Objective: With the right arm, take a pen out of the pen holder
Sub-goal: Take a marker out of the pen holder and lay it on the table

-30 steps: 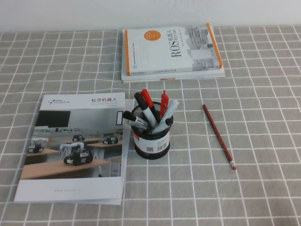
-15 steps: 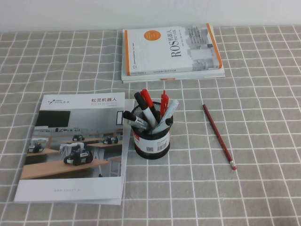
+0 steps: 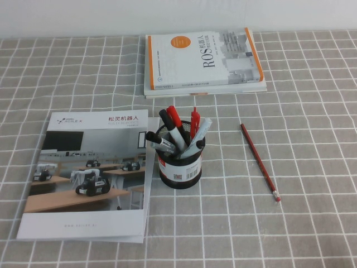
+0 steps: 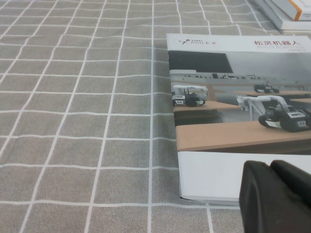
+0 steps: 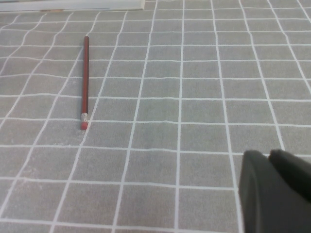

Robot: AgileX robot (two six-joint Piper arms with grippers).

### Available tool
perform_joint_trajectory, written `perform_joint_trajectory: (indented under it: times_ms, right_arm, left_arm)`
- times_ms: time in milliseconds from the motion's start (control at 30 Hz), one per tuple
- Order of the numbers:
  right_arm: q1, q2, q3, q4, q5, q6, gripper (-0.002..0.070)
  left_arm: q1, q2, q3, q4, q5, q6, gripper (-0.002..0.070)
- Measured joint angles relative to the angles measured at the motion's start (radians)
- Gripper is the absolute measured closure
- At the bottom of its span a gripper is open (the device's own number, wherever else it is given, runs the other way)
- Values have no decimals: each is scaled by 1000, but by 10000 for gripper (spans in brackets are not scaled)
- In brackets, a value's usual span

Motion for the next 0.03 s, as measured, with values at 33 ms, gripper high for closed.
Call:
perform_joint_trajectory:
  times_ms: [33]
  right_arm:
    - [0, 0, 0, 0, 0, 0, 689]
  left_arm:
    - [0, 0, 0, 0, 0, 0, 678]
